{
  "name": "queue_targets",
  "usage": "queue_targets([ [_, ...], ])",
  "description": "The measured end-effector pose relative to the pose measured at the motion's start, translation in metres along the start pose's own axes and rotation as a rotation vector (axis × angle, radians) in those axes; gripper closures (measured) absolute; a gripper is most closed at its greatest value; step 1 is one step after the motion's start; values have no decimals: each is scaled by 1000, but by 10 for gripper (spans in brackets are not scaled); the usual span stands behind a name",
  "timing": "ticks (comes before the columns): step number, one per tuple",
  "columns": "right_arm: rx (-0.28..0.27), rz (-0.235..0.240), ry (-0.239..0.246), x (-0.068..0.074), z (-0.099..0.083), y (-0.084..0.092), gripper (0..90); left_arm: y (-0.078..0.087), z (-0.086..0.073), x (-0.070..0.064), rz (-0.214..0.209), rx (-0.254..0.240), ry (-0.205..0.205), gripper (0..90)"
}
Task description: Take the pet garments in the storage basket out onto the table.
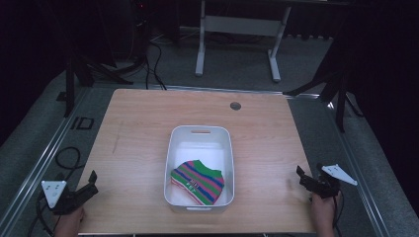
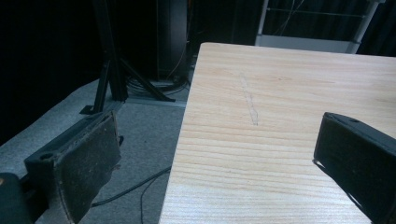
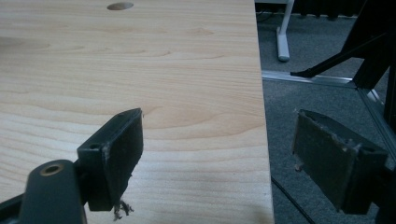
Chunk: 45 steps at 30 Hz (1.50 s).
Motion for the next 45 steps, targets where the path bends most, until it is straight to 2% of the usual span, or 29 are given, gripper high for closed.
queue_targets([
  [6,7,29,2,0,0,0,164,0,0,0,2,0,1,10],
  [9,17,21,4,1,0,-1,163,0,0,0,2,1,2,10],
  [11,33,15,9,2,0,-2,170,0,0,0,2,3,4,10],
  [14,59,40,21,2,0,-3,170,0,0,0,1,4,5,10],
  [18,94,132,8,0,0,-4,161,0,0,1,0,3,6,10],
  [20,116,194,17,-1,1,-7,150,0,0,1,-1,3,8,10],
  [24,178,267,114,5,2,-11,142,0,0,1,-3,3,8,10],
  [26,209,323,157,10,4,-13,142,0,0,1,-3,5,7,10],
  [30,249,420,204,19,7,-16,146,0,0,1,-4,7,6,10],
  [33,267,475,230,27,11,-17,148,0,0,1,-3,5,6,10],
  [34,267,475,230,27,11,-17,148,0,0,1,-3,5,6,10],
  [36,270,517,248,35,16,-18,148,0,0,1,-6,4,7,10],
  [39,270,534,282,45,22,-16,147,0,0,1,-7,3,2,9],
  [45,259,621,292,62,36,-11,148,0,0,1,-9,3,5,10],
])
Point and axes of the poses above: each handheld gripper's, and its own axes: y roughly backward along the jaws, z roughly out of its top, x roughly to its left, the point moved 1 cm from there along -y, roughly forward along the jaws, and after that the axes turned 4 degrees about -z, right-handed, at the moved point
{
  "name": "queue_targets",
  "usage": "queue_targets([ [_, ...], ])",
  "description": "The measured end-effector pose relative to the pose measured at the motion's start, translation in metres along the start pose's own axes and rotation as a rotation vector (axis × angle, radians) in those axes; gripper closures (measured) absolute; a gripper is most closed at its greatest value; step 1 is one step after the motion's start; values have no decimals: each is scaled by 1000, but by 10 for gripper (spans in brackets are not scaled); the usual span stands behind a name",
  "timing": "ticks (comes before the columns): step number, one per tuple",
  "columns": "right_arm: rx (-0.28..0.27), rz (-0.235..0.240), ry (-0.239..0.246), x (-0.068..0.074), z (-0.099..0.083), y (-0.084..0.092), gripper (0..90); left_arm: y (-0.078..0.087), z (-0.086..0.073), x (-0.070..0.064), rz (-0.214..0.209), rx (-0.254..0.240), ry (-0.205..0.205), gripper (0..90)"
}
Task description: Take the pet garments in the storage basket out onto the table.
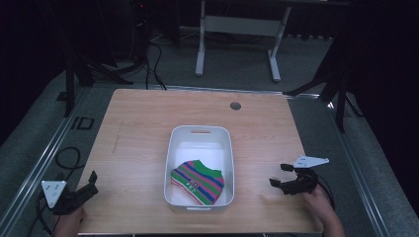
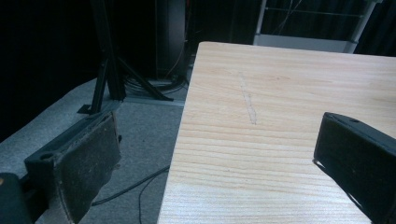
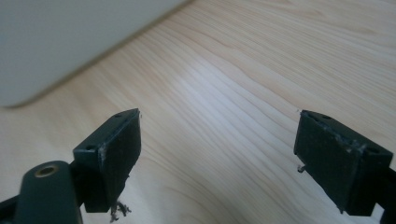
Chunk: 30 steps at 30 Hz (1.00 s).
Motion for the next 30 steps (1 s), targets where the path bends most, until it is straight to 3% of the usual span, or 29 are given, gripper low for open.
queue_targets([
  [1,0,0,0,0,0,0,148,0,0,0,0,0,0,10],
  [3,-6,57,30,8,11,1,150,0,0,0,0,1,-1,10],
  [11,2,132,109,26,41,-1,150,0,0,0,-1,2,-1,10],
  [20,10,179,157,41,68,-7,150,0,0,0,-1,0,0,10],
  [21,16,185,184,47,77,-10,150,0,0,0,-1,1,0,10],
  [30,-22,218,225,63,104,-14,129,0,0,0,-2,2,1,10],
])
Point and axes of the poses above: each handheld gripper's, and its own axes: y roughly backward along the jaws, z roughly out of its top, x roughly to its left, the point moved 1 cm from there along -y, roughly forward along the jaws, and after that the axes turned 4 degrees about -z, right-handed, at the moved point
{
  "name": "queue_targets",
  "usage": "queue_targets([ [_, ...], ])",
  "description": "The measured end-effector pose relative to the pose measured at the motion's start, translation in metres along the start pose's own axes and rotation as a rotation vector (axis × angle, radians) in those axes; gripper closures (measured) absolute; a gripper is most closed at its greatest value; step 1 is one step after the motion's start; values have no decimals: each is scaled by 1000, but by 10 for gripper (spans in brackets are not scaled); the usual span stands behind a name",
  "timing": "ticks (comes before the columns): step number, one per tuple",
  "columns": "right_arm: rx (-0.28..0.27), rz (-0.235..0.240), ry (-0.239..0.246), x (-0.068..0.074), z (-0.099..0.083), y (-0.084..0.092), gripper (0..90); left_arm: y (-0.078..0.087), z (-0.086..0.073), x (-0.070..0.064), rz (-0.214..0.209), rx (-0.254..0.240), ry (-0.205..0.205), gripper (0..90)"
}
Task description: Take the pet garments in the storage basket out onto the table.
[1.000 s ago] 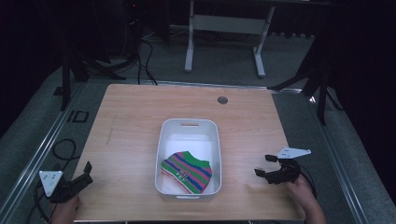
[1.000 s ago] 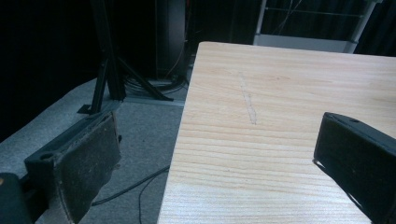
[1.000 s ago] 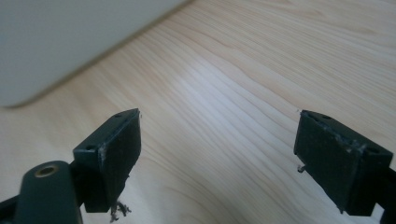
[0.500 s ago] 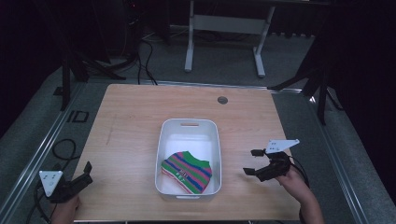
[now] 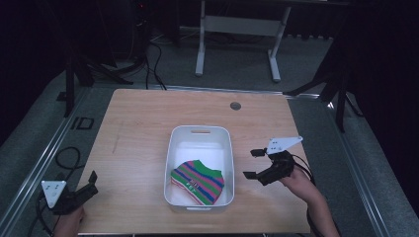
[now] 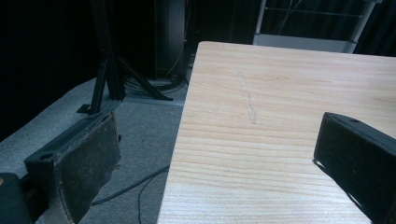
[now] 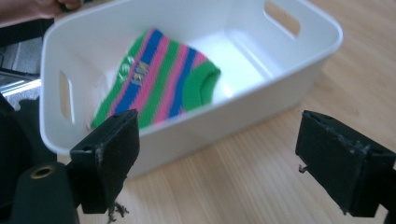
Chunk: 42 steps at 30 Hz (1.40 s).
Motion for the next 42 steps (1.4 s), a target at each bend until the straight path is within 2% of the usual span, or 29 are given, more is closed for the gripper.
queue_targets([
  [2,-7,4,1,2,6,-3,125,0,0,0,0,0,2,10],
  [6,8,-18,6,6,17,-11,126,0,0,0,-1,0,1,10],
  [16,58,63,40,15,41,-36,131,0,0,0,-1,2,-3,10],
  [20,67,82,53,18,48,-44,131,0,0,0,-1,2,-3,10],
  [22,67,110,61,21,55,-52,131,0,0,0,-2,2,-3,10],
  [25,81,121,75,24,59,-60,131,0,0,0,-4,1,-1,10],
  [30,113,163,95,33,70,-85,132,0,0,0,-6,0,0,10],
  [42,197,205,157,52,85,-128,137,1,0,1,-13,-4,1,10],
])
Point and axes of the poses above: each handheld gripper's, and its own axes: y roughly backward along the jaws, z roughly out of its top, x roughly to its left, the point moved 1 cm from there along -y, roughly forward along the jaws, and after that the axes turned 4 degrees about -z, right-handed, at the moved point
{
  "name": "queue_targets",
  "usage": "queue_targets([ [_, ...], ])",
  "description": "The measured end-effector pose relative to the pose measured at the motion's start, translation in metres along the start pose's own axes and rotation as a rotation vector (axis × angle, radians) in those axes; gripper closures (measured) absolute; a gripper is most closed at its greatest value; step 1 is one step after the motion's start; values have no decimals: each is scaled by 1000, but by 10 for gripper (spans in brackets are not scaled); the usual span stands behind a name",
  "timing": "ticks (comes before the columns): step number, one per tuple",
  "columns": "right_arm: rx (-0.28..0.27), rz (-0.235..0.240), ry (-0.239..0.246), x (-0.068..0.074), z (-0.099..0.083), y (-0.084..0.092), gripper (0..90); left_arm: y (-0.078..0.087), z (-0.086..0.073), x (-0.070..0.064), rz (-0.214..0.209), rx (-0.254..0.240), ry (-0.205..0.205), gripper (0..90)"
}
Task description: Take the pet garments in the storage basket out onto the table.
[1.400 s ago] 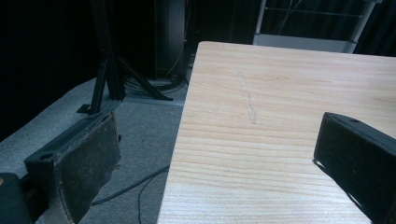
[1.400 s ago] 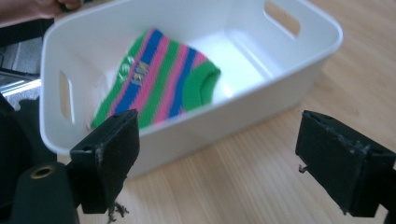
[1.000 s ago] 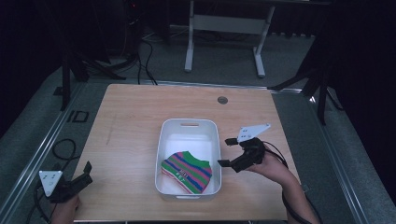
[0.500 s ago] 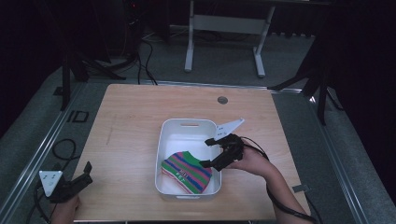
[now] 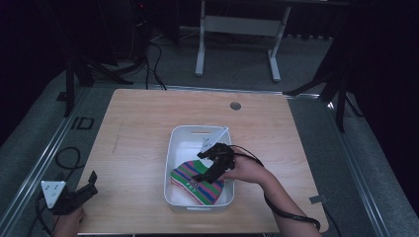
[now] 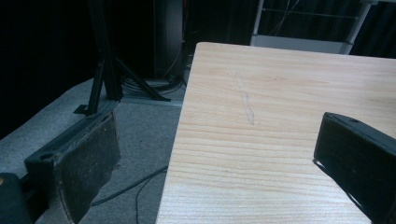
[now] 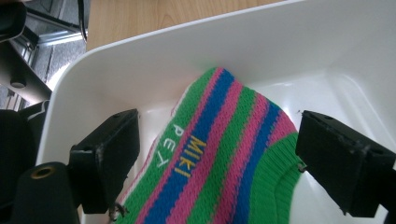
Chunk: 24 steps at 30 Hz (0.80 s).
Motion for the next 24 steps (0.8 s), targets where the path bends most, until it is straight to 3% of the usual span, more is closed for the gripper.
queue_targets([
  [19,139,33,49,10,20,-57,154,0,0,0,-6,-1,-2,10],
  [24,171,25,81,14,20,-69,230,0,0,0,-6,-1,-2,10],
])
Point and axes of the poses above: each handheld gripper's, and its own axes: y roughly backward along the jaws, z roughly out of its top, x roughly to its left, the point moved 1 cm from there along -y, roughly forward along the jaws, and after that the axes turned 4 degrees about -z, right-handed, at the moved point
